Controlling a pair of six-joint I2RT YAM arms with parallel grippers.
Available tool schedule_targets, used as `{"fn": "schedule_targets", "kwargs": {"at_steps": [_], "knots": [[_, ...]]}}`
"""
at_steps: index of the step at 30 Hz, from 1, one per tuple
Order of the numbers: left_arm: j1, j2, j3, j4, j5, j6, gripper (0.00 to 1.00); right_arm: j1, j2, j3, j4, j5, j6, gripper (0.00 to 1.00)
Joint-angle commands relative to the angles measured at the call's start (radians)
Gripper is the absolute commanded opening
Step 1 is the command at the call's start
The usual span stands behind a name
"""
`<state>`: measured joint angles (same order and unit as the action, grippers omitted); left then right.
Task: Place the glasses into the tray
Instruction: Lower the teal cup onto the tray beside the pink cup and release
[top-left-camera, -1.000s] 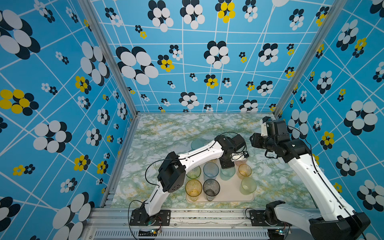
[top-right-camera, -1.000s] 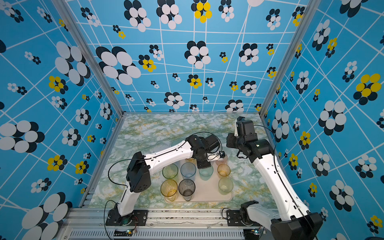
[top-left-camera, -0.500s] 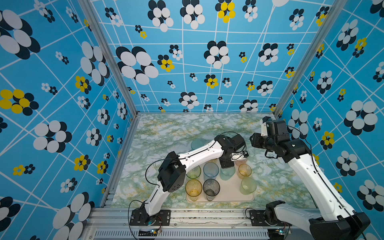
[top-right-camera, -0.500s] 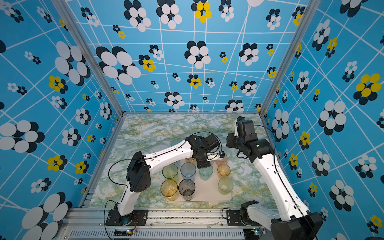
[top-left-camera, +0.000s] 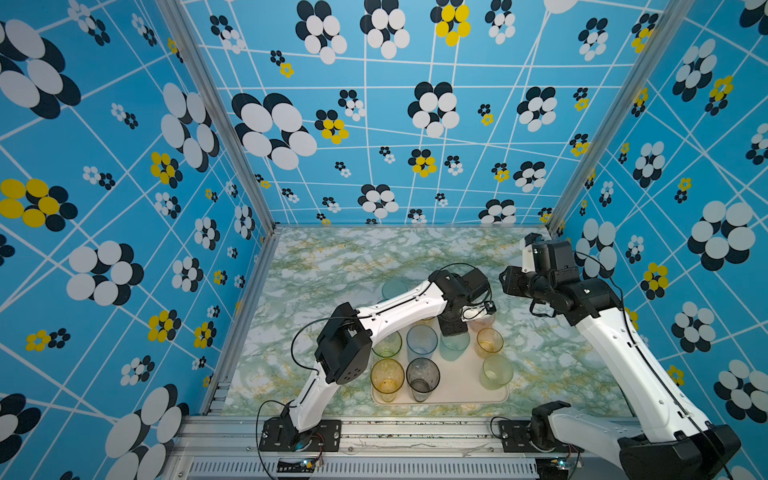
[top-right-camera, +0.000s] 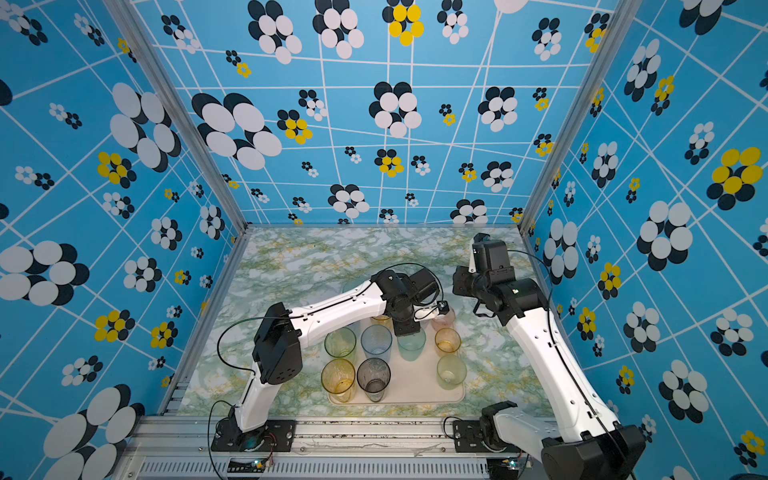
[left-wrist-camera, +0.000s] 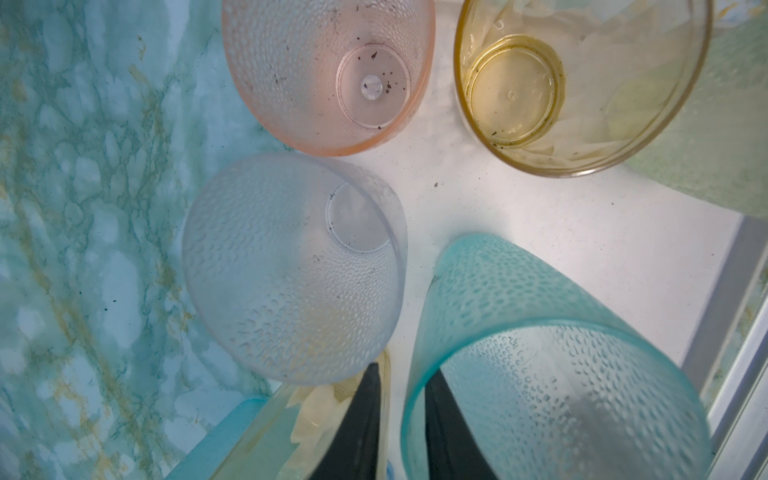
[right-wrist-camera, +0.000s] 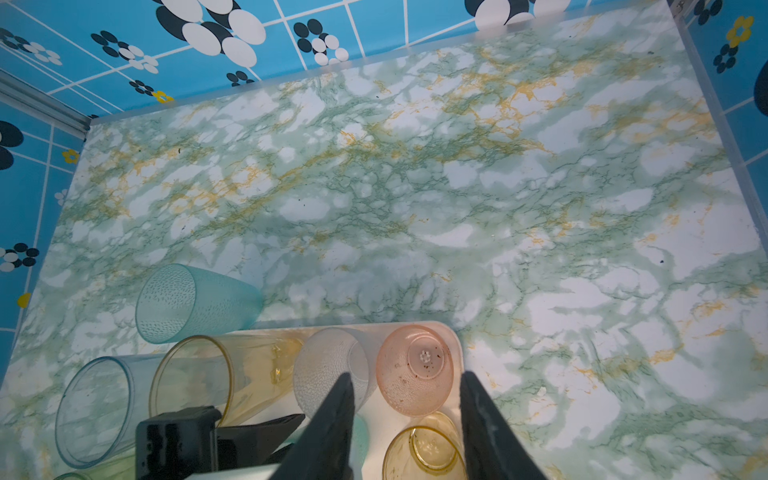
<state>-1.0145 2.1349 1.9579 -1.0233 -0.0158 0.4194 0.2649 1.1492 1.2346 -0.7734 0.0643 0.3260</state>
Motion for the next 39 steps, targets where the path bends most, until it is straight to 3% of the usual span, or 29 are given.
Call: {"fn": "schedule_targets", "kwargs": {"at_steps": [1, 39], "knots": [[0.007, -0.006, -0.014, -0.001, -0.009, -0.001, 0.24, -0.006, -0.006, -0.011, 0.011, -0.014, -0.011, 0.44], [0.008, -0.149, -0.066, -0.024, 0.091, -0.005, 0.22, -0.006, -0.011, -0.009, 0.010, -0.035, -0.008, 0.44]]}}
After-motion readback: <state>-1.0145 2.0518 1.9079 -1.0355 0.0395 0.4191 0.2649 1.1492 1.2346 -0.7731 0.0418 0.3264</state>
